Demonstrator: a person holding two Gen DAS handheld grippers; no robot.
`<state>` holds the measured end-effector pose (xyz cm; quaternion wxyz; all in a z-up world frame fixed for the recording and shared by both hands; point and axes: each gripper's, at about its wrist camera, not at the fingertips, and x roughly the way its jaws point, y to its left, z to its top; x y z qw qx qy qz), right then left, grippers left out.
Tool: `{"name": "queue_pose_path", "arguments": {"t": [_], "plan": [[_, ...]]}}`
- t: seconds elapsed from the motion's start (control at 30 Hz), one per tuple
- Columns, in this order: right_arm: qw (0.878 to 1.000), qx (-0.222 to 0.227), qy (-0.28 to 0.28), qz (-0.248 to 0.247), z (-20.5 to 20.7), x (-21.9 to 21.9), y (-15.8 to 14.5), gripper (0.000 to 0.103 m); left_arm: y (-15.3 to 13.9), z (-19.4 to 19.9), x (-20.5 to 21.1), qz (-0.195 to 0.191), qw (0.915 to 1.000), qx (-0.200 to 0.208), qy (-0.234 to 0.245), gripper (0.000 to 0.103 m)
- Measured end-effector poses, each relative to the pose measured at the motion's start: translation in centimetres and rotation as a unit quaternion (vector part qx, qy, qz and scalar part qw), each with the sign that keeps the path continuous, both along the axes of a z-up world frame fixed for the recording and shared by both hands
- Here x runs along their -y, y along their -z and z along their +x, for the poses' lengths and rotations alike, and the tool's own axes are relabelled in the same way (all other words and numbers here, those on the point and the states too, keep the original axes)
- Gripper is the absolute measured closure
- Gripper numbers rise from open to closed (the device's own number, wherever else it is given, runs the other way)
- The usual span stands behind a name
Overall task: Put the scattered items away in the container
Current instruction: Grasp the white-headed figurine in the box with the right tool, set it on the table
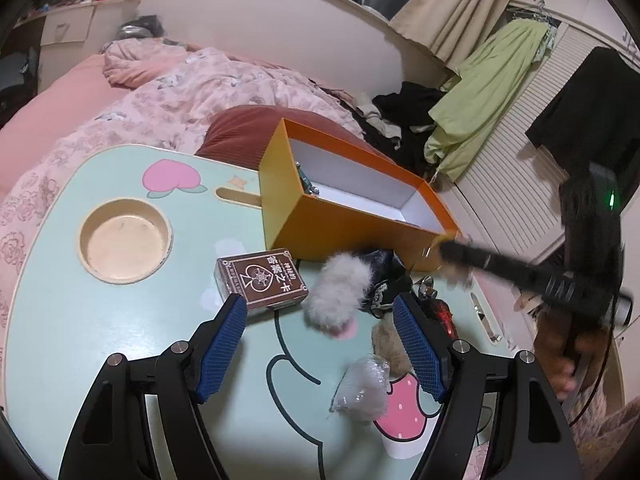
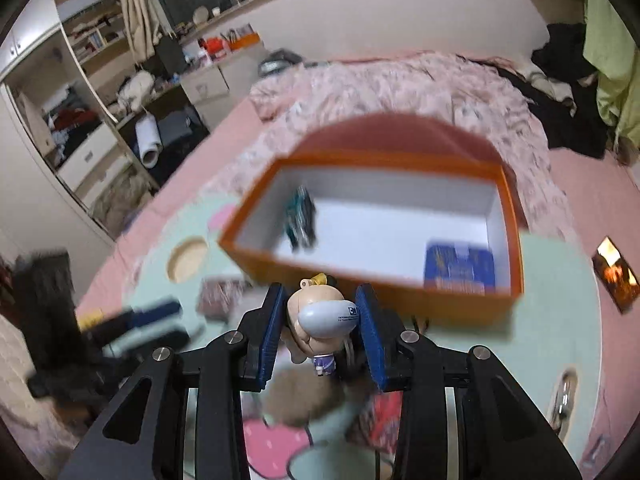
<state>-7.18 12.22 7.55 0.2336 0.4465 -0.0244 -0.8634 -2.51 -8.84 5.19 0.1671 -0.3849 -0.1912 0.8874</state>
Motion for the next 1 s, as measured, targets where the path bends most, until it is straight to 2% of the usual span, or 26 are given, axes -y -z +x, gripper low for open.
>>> {"name": "queue_pose_path", "arguments": {"t": [0.27, 0.33, 0.37, 0.4, 0.53, 0.73, 0.87, 1.0], "plan": [[0.999, 0.023, 0.028, 0.032, 0.4, -0.5, 3.9, 0.064, -0.5, 0.4, -0.7, -0.008, 0.9999, -0.003, 0.008, 0.028], [0.999, 0.015, 0.036, 0.017, 0.5, -0.9, 3.9, 0.053, -0.6, 0.4, -0.7, -0.010, 0.9999, -0.003, 0.007, 0.028], [0.999, 0.007, 0.042, 0.011, 0.8, -1.2, 3.7, 0.041, -0.7, 0.4, -0.6, -0.011, 0.9999, -0.003, 0.007, 0.028], [0.999, -0.006, 0.047, 0.006, 1.2, -1.5, 3.4, 0.034, -0.8, 0.3, -0.5, -0.012, 0.9999, -0.004, 0.006, 0.028], [0.998, -0.049, 0.044, 0.010, 3.6, -2.3, 2.2, 0.033, -1.7, -0.3, -0.1, -0.012, 0.9998, -0.009, 0.010, 0.028], [0.998, -0.043, 0.023, 0.032, 7.5, -2.6, 3.1, 0.033, -4.3, -3.1, -0.5, -0.041, 0.9986, -0.017, 0.029, 0.028], [0.996, -0.067, 0.028, 0.058, 9.3, -2.7, 3.1, 0.033, -5.9, -5.8, -1.1, -0.062, 0.9973, 0.007, 0.039, 0.028], [0.994, -0.048, 0.072, 0.068, 9.3, -4.3, 4.4, 0.033, -6.4, -9.4, -2.1, -0.066, 0.9934, 0.070, 0.063, 0.050]]}}
